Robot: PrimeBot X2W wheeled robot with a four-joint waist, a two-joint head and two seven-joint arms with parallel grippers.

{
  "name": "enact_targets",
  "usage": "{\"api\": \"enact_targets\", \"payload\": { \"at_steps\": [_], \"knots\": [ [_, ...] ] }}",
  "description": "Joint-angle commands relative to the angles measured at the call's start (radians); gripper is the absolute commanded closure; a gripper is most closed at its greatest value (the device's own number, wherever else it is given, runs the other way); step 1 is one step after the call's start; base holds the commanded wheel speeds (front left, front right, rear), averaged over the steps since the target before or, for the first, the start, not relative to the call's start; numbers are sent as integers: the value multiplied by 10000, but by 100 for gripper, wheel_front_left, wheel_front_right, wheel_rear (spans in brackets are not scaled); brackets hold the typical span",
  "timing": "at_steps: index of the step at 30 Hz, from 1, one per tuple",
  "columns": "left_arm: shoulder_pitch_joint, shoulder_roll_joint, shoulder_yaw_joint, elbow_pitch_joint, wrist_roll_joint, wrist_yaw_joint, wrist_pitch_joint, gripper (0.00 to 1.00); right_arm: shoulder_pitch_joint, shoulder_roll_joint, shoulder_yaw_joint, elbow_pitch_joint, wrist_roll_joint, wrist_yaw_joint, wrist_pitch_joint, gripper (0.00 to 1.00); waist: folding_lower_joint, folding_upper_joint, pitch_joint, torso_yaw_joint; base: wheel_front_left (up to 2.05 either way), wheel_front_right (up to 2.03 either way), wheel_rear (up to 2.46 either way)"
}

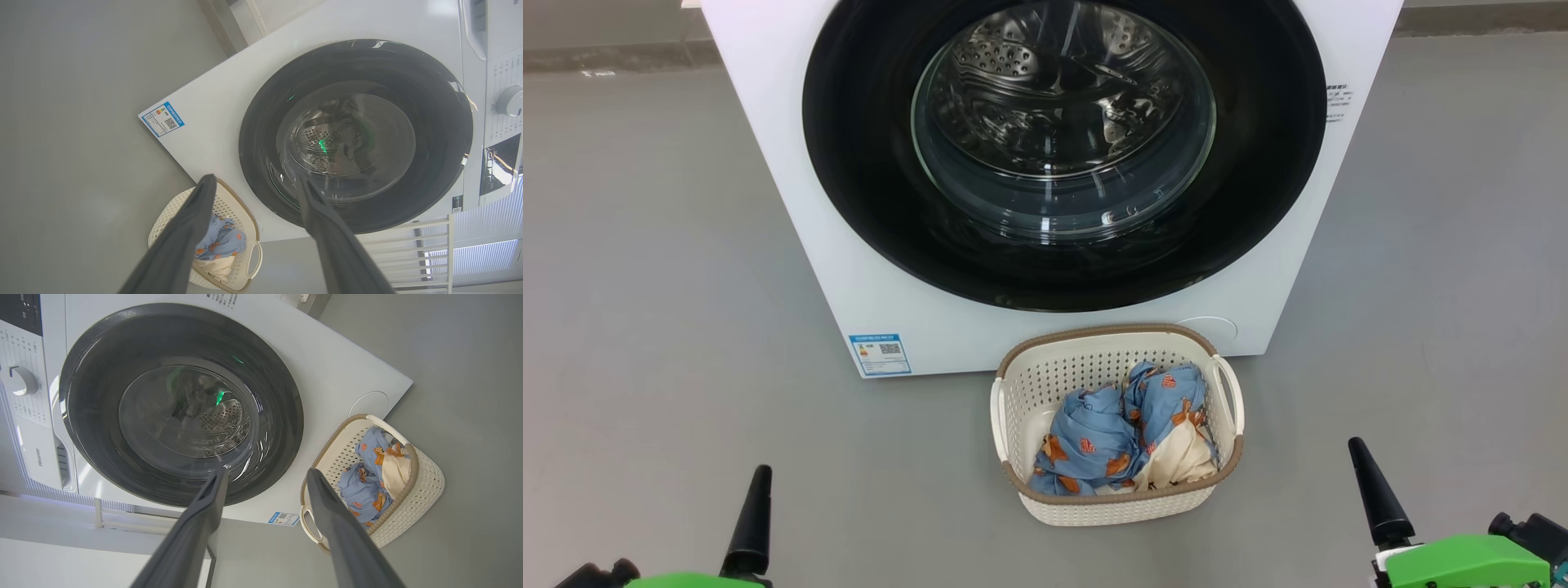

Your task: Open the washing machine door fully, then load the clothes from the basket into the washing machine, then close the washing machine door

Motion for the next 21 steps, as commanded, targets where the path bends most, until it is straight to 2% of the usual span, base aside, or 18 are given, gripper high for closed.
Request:
{"api": "enact_targets", "payload": {
  "at_steps": [1, 21],
  "knots": [
    [-95, 231, 102, -323, 296, -21, -88, 0, -409, -155, 135, -210, -283, 5, -120, 0, -1, -1, 1, 1, 0, 0, 0],
    [-14, 314, -23, -483, 3126, -26, -676, 0, -517, -285, 550, 70, -2763, 8, -704, 0, -1, -1, 35, 33, 0, 0, 0]
  ]
}}
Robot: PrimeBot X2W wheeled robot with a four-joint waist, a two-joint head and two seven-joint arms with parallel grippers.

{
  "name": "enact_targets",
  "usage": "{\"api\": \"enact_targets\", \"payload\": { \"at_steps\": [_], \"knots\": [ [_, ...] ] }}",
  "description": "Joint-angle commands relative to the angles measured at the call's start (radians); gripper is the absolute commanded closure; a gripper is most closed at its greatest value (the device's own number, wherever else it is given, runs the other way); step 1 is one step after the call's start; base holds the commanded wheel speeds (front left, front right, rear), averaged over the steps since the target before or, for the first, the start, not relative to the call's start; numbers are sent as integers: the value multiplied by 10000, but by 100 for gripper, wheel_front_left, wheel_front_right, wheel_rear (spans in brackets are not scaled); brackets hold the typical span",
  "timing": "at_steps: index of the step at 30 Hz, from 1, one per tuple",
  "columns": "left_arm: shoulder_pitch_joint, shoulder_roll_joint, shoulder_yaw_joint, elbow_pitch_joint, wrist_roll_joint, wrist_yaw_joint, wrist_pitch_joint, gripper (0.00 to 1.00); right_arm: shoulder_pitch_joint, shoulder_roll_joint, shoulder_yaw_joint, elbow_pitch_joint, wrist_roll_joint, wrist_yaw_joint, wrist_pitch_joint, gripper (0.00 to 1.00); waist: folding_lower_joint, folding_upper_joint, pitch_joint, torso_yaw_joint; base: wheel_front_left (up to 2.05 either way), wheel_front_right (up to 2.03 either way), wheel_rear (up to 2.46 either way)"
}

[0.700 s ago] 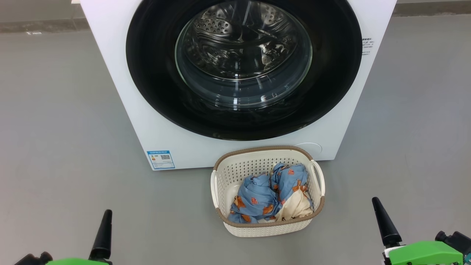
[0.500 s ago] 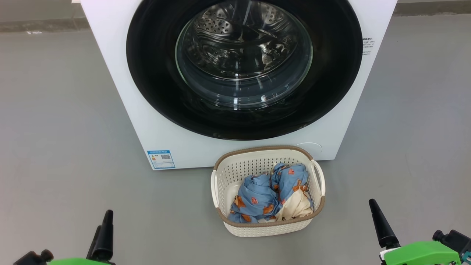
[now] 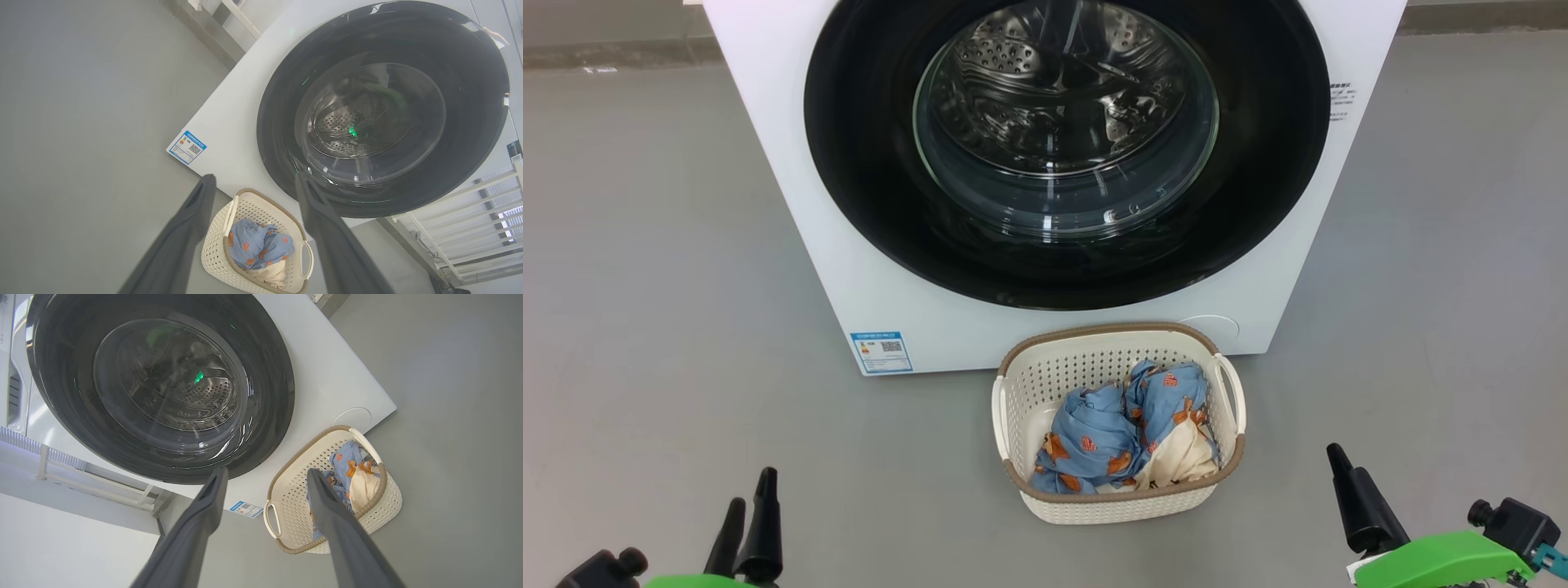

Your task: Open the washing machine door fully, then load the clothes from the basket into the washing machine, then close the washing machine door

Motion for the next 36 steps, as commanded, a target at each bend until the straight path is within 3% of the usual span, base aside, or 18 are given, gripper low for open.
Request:
{"api": "enact_targets", "payload": {
  "at_steps": [1, 36],
  "knots": [
    [-163, 233, 147, -349, 432, -24, -157, 0, -440, -148, 175, -194, -404, 8, -167, 0, -1, -1, 12, -1, 0, 0, 0],
    [82, 527, -126, -761, 4345, -33, -1159, 0, -516, -392, 736, -11, -3920, 12, -1163, 0, -1, -1, 11, -36, 0, 0, 0]
  ]
}}
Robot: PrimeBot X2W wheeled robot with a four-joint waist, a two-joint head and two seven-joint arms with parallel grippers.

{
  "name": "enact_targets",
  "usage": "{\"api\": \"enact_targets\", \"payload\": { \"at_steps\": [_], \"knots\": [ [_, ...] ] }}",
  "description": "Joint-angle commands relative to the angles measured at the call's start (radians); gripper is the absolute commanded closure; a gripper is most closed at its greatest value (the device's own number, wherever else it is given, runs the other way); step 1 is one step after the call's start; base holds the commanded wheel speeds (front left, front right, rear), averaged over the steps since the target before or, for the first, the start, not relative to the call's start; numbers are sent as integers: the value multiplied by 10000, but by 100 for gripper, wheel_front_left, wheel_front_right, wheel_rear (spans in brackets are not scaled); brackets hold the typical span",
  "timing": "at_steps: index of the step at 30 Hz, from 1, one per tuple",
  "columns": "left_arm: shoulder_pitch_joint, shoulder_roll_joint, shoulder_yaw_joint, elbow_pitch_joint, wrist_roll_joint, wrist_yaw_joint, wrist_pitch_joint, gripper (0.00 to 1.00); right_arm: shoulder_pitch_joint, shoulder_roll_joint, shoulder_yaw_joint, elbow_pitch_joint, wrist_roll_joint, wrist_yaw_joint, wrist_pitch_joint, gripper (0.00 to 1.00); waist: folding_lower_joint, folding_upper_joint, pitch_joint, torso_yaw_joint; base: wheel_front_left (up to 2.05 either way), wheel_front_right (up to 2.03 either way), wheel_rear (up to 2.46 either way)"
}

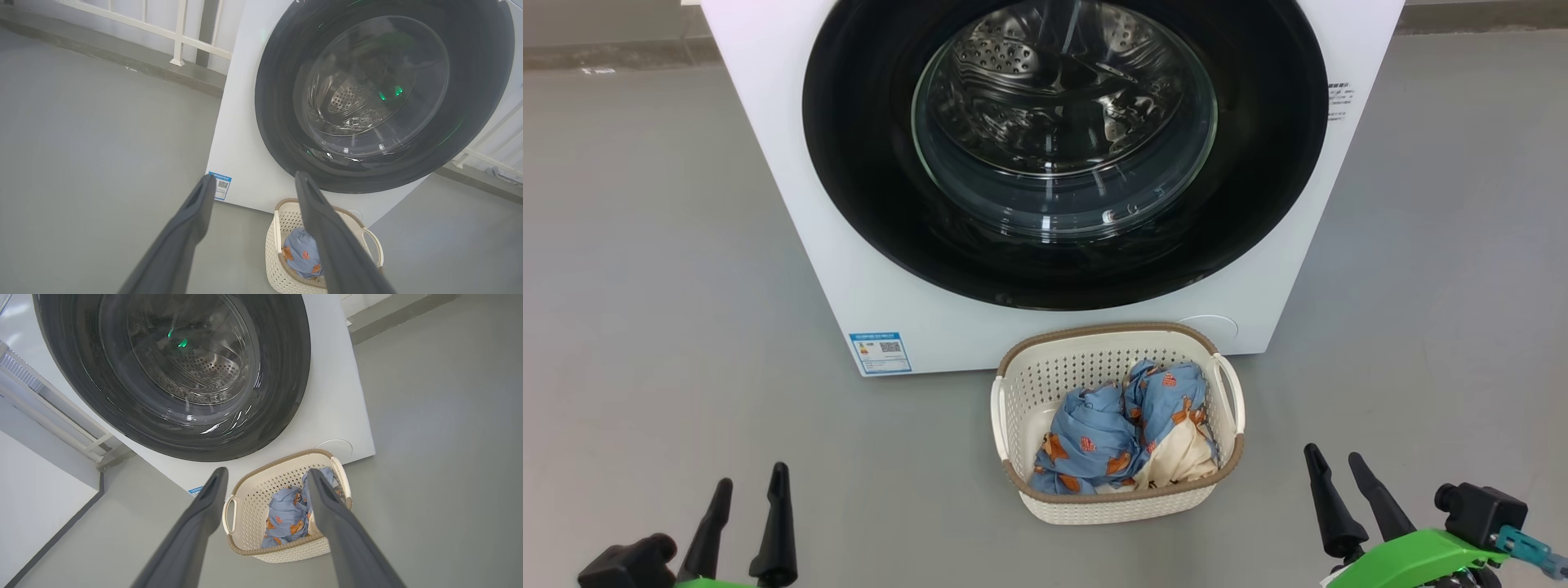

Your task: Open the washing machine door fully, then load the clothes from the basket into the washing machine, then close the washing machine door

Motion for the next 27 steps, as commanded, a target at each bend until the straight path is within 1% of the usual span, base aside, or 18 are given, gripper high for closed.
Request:
{"api": "enact_targets", "payload": {
  "at_steps": [1, 16, 27],
  "knots": [
    [-122, 231, 235, -339, 350, -22, -144, 0, -365, -171, 262, -190, -373, 12, -147, 0, -1, 0, 5, -2, 0, 0, 0],
    [-45, 364, 137, -470, 2114, -26, -614, 0, -363, -229, 447, -132, -2052, 14, -615, 0, -1, 0, 17, -41, 0, 0, 0],
    [-2, 481, 4, -458, 3157, -29, -909, 0, -370, -282, 515, -108, -3093, 15, -907, 0, -1, 0, 16, -85, 0, 0, 0]
  ]
}}
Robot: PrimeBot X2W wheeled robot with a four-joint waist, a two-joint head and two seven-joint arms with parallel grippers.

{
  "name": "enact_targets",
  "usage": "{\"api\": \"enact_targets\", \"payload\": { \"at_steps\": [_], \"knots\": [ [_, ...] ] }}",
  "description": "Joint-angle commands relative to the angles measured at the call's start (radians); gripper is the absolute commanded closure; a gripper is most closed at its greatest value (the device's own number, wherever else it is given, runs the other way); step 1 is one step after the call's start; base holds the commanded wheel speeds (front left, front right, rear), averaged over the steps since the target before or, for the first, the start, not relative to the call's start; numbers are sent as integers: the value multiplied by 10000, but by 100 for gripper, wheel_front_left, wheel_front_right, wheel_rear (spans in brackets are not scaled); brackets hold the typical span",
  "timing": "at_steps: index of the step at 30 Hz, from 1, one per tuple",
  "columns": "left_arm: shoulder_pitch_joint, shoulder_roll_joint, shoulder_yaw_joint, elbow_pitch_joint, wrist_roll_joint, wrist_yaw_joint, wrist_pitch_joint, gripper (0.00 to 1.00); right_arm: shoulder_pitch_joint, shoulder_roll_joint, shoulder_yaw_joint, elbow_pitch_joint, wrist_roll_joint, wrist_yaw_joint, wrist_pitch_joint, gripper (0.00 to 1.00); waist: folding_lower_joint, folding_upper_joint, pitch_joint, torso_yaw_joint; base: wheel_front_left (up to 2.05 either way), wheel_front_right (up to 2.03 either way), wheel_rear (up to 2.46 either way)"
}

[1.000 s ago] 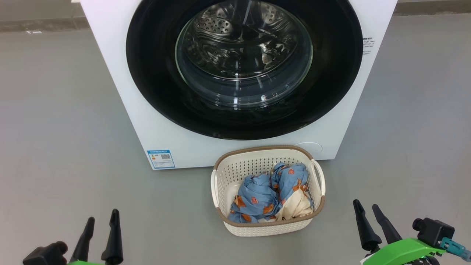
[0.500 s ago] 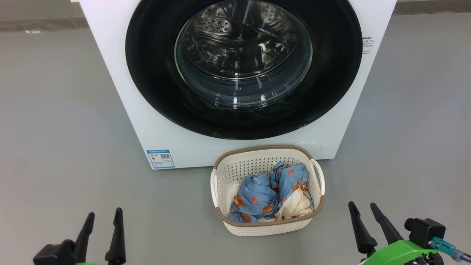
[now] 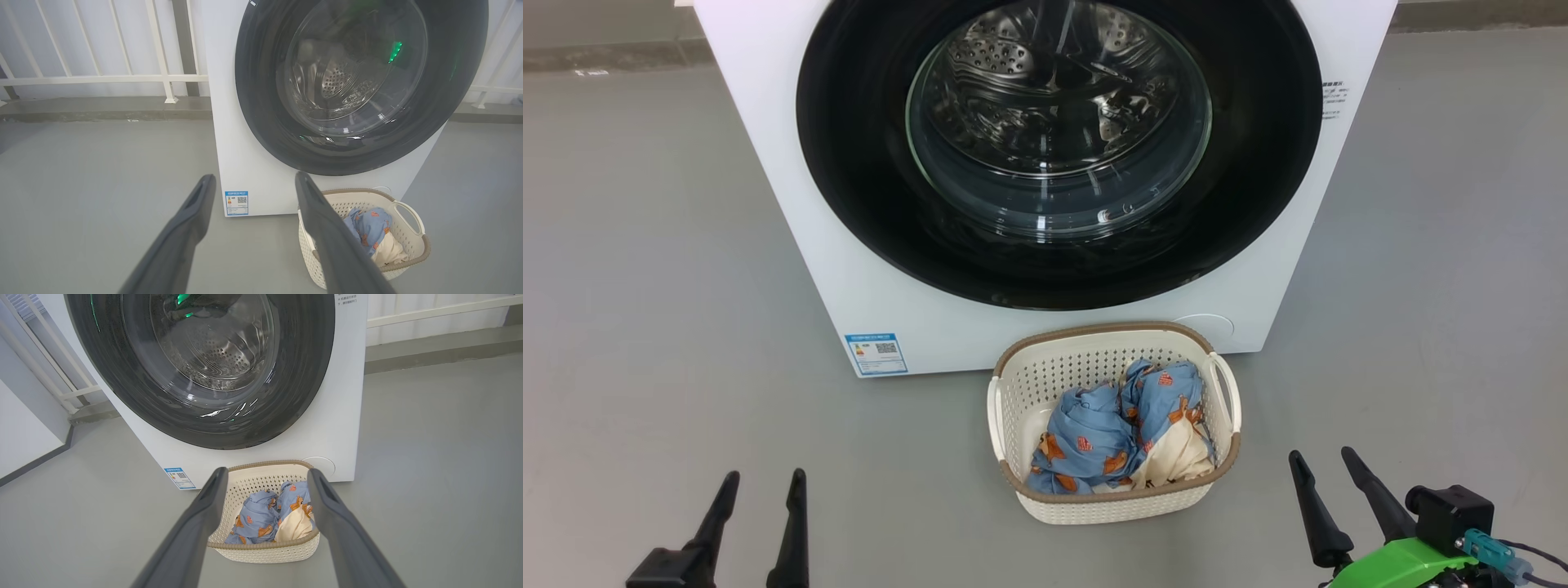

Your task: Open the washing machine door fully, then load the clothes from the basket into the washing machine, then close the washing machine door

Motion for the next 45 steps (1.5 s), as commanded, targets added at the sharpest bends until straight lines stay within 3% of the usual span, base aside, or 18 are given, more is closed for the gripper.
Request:
{"api": "enact_targets", "payload": {
  "at_steps": [1, 20, 31, 45],
  "knots": [
    [-204, 212, 309, -280, 262, -16, -136, 0, -367, -132, 284, -201, -262, 16, -151, 0, -1, 0, 3, 1, 0, 0, 0],
    [-301, 228, 342, 182, -49, -16, -136, 0, -257, -26, -37, -259, -346, 16, -151, 0, -1, 0, -8, -46, 0, 0, 0],
    [-291, 212, 422, 331, 438, -16, -136, 0, -201, -17, -97, -298, -406, 16, -151, 0, -1, 0, -55, -97, 4, 4, -7],
    [-297, 120, 472, 374, 592, -16, -136, 0, -181, 0, -107, -308, -430, 16, -151, 0, -1, 0, 12, -124, 79, 79, -158]
  ]
}}
